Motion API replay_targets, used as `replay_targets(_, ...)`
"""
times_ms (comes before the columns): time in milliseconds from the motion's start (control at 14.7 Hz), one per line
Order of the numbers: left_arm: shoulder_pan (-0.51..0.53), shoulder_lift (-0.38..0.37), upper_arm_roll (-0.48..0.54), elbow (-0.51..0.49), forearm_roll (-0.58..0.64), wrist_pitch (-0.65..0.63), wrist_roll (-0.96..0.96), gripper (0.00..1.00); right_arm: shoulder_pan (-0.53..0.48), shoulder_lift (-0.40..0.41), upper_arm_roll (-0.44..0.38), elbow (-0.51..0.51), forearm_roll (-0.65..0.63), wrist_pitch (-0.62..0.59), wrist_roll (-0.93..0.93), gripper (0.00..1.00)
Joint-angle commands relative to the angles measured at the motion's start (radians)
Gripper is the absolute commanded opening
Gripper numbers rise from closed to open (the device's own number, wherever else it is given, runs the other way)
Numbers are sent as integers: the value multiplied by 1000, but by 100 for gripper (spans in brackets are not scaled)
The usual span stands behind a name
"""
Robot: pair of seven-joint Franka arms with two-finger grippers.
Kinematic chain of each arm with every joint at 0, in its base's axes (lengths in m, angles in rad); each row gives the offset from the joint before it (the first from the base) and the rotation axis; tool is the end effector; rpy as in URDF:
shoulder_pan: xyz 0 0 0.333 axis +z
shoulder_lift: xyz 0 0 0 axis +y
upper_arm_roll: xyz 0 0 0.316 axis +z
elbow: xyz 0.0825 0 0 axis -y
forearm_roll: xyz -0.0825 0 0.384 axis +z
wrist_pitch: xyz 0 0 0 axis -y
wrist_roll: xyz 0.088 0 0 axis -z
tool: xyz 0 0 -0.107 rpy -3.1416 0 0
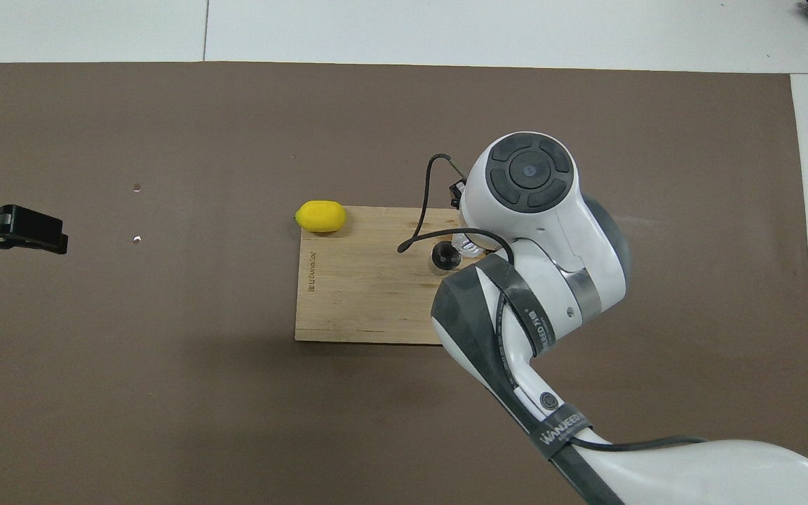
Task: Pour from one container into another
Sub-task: 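Tilt the clear glass with the right gripper over the metal cup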
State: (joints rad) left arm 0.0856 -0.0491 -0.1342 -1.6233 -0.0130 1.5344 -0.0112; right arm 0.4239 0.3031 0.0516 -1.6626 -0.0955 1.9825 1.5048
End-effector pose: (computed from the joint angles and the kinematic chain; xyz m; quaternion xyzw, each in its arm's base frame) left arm 0.5342 -0.0292 0.6232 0.9996 -0.0187 -0.0202 0.0026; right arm 0.5812 0.2891 0.4333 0.8783 -0.4766 0.0350 0.0126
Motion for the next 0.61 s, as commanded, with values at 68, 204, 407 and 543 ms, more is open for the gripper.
replay_targets(68,11,-28,-4,-26,-12,4,8,100,-17,-6,5,-2,51,6,17,0)
replay_targets(204,11,-28,-4,-26,-12,4,8,100,-28,-4,5,-2,68,7,14,0)
replay_targets(407,11,-28,-4,-26,-12,4,8,100,-37,-1,5,0,102,7,8,0)
replay_targets(543,11,-28,-4,-26,-12,4,8,100,-50,-1,5,-2,126,9,-18,0)
